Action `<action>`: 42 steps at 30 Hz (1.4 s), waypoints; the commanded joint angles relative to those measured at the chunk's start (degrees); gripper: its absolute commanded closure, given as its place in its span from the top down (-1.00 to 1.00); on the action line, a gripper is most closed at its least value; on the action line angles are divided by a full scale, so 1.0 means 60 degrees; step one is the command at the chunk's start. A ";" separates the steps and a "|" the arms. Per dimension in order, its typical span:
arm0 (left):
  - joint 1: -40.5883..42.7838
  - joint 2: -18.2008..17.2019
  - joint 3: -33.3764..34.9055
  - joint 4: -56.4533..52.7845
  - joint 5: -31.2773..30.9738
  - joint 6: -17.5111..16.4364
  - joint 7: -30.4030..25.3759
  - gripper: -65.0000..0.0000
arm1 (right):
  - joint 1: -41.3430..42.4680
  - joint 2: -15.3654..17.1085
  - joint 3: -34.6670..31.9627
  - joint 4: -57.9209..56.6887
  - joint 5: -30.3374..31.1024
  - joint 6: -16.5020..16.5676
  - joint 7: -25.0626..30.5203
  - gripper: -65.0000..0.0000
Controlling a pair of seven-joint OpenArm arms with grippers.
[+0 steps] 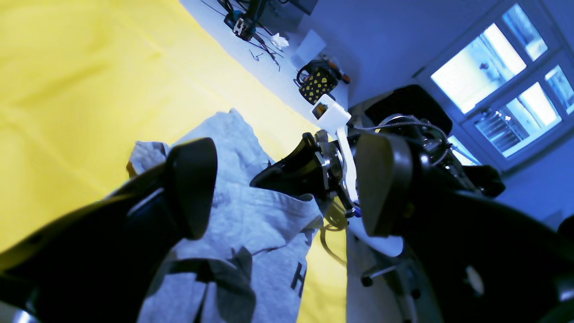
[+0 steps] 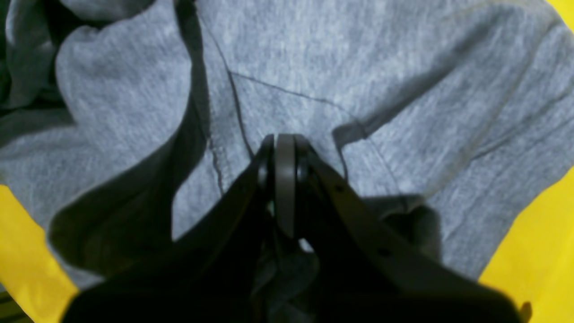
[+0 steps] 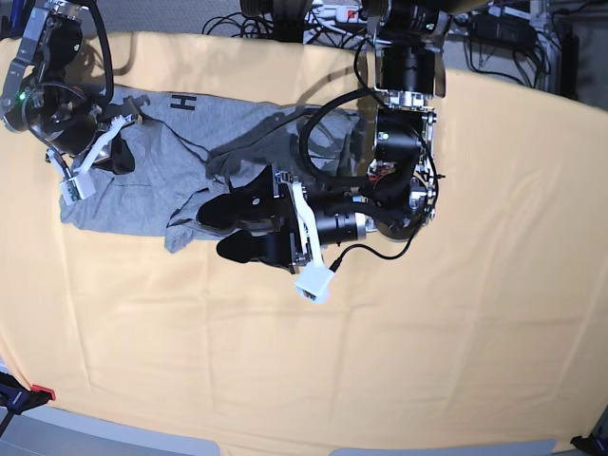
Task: Layout the t-shirt on the table in an organized manner, then fold the t-shirt properly
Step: 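Fold the held end over toward the right gripper with the left gripper, then press the folded end flat with the left gripper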
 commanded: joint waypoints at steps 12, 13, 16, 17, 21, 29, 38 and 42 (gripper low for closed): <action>-0.0823 -0.0459 -0.1916 0.0776 -0.1228 -0.0060 0.1139 -1.00 | 0.0058 0.0142 0.0036 0.0164 0.0175 0.0049 0.0102 -1.00; -0.0827 -0.0605 -0.2102 0.0776 -0.1224 -0.0060 0.1139 -1.00 | 0.0062 0.0142 0.0036 0.0160 0.0175 0.0049 0.0102 -1.00; -0.0820 -0.1191 -0.2575 0.0783 -0.1260 -0.0060 0.1139 -1.00 | 0.0058 0.0138 0.0036 0.0160 0.0182 0.0049 0.0102 -1.00; -0.0801 -0.1417 -0.2710 0.0783 -0.1260 -0.0060 0.1139 -1.00 | 0.0058 0.0138 0.0036 0.0164 0.0182 0.0049 0.0102 -1.00; -0.0772 -0.2339 -0.3155 0.0783 -0.1173 -0.0060 0.1139 -1.00 | 0.0058 0.0142 0.0036 0.0164 0.0178 0.0049 0.0102 -1.00; -0.0255 -0.3242 -0.3078 0.0783 -0.0058 0.0124 0.1139 -1.00 | 0.0058 0.0138 0.0036 0.0164 0.0408 0.0049 0.0080 -1.00; 0.0521 -0.3574 -0.1559 0.0783 0.0353 0.0106 0.1139 -1.00 | 0.0055 0.0138 0.0036 0.0160 0.0656 0.0049 0.0007 -1.00; 0.0521 -0.3574 -0.0947 0.0783 -0.0040 -0.0060 0.1139 -1.00 | 0.0058 0.0138 0.0036 0.0164 0.0648 0.0049 -0.0109 -1.00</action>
